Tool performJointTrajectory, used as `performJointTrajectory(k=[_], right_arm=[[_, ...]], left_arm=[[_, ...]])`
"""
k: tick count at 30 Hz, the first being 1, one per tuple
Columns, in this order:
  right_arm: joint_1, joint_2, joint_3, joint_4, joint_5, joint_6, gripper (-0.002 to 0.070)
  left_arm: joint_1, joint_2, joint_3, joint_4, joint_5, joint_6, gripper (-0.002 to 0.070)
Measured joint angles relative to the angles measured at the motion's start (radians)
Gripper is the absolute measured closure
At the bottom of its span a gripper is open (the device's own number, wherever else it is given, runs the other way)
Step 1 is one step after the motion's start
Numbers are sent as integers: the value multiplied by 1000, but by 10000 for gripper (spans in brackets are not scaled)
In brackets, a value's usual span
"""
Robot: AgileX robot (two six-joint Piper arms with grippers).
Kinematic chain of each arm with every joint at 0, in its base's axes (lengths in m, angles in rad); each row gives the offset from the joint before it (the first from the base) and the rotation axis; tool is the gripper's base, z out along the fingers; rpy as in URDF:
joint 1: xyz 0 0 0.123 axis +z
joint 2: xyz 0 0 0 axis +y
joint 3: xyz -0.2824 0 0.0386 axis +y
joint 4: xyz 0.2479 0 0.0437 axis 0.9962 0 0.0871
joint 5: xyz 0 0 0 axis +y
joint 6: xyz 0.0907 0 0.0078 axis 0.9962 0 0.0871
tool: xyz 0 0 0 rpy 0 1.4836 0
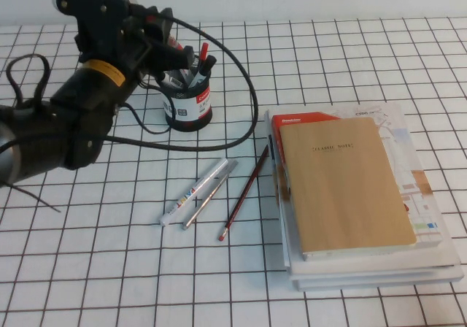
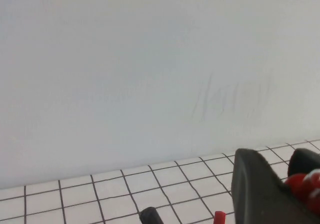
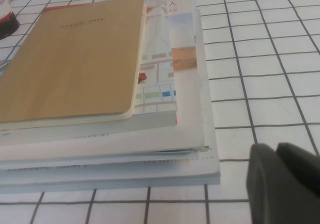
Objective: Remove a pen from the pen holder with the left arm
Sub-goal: 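Take a marker out of the pen holder and lay it on the table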
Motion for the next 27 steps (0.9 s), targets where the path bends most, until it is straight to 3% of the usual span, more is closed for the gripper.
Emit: performJointTrajectory(k=[10, 19, 27], right_arm=[[0, 0, 0, 0, 0, 0, 691], [0, 0, 0, 0, 0, 0, 691], [0, 0, 0, 0, 0, 0, 691]], left_arm=[[0, -226, -8, 48, 476, 0, 571], [0, -256, -230, 43, 1141, 6, 571], [0, -180, -443, -104, 1561, 149, 571]])
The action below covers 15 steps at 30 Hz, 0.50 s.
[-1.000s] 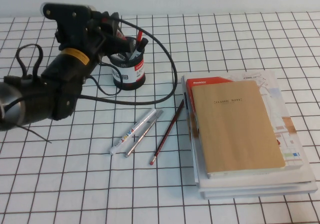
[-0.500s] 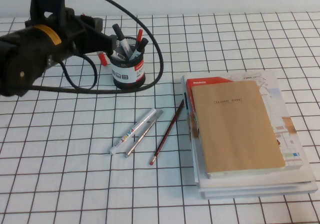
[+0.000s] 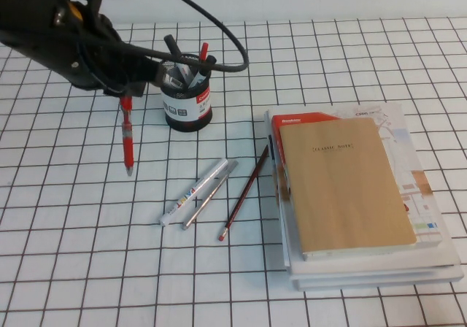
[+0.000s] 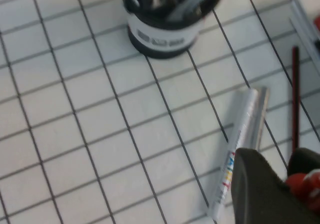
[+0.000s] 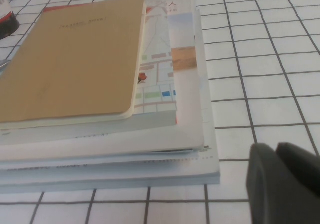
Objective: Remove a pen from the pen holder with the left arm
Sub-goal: 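Take a marker out of the pen holder and lay it on the table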
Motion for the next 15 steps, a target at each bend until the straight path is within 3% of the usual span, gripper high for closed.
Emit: performJointTrajectory(k=[7, 15], right_arm=[[0, 0, 0, 0, 0, 0, 692], [0, 0, 0, 0, 0, 0, 691]], left_arm=[[-30, 123, -111, -46, 237, 55, 571], [-146, 255, -198, -42, 268, 77, 571]])
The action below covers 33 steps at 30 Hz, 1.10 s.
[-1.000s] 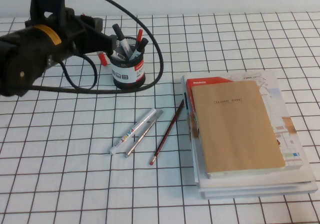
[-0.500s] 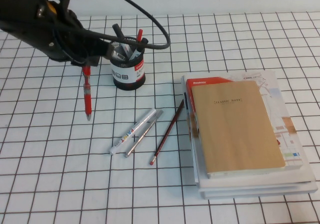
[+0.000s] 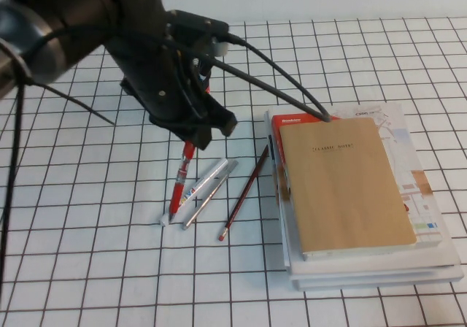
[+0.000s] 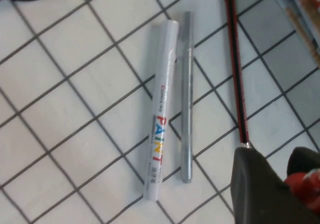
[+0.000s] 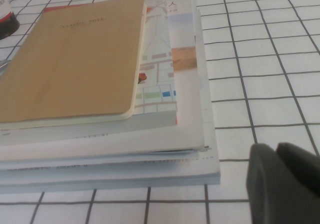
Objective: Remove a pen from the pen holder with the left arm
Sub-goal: 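Take a marker out of the pen holder and lay it on the table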
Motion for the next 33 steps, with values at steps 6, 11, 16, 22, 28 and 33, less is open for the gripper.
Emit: performJointTrajectory(k=[6, 11, 16, 22, 28, 33], right_arm=[[0, 0, 0, 0, 0, 0, 692], [0, 0, 0, 0, 0, 0, 691], [0, 0, 0, 0, 0, 0, 691], [0, 0, 0, 0, 0, 0, 691], [0, 0, 0, 0, 0, 0, 691], [0, 0, 0, 0, 0, 0, 691]], left_arm=[[-70, 114, -64, 2, 0, 10, 571], [-93, 204, -118, 2, 0, 10, 571], [-93, 282, -167, 0, -2, 30, 571], [-93, 343, -196, -14, -20, 44, 571], [-93, 379, -197, -15, -61, 46, 573], [-93, 392, -197, 11, -93, 48, 573]])
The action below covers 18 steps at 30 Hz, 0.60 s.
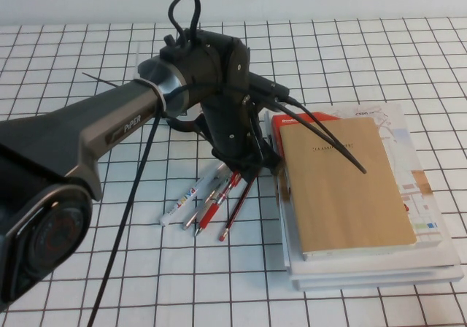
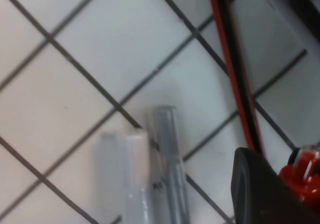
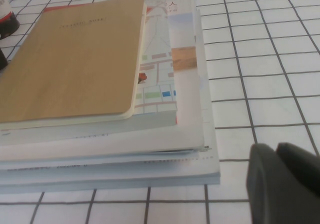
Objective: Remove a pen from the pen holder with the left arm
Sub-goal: 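Take a marker out of the pen holder and lay it on the table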
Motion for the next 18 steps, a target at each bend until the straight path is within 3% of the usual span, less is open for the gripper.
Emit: performJointTrajectory(k=[6, 12, 18], right_arm=[[0, 0, 0, 0, 0, 0, 691], [0, 0, 0, 0, 0, 0, 691], [0, 0, 0, 0, 0, 0, 691]], left_arm=[[0, 4, 0, 21, -37, 25, 562], [0, 5, 0, 22, -46, 32, 419], [0, 5, 0, 27, -31, 7, 393]])
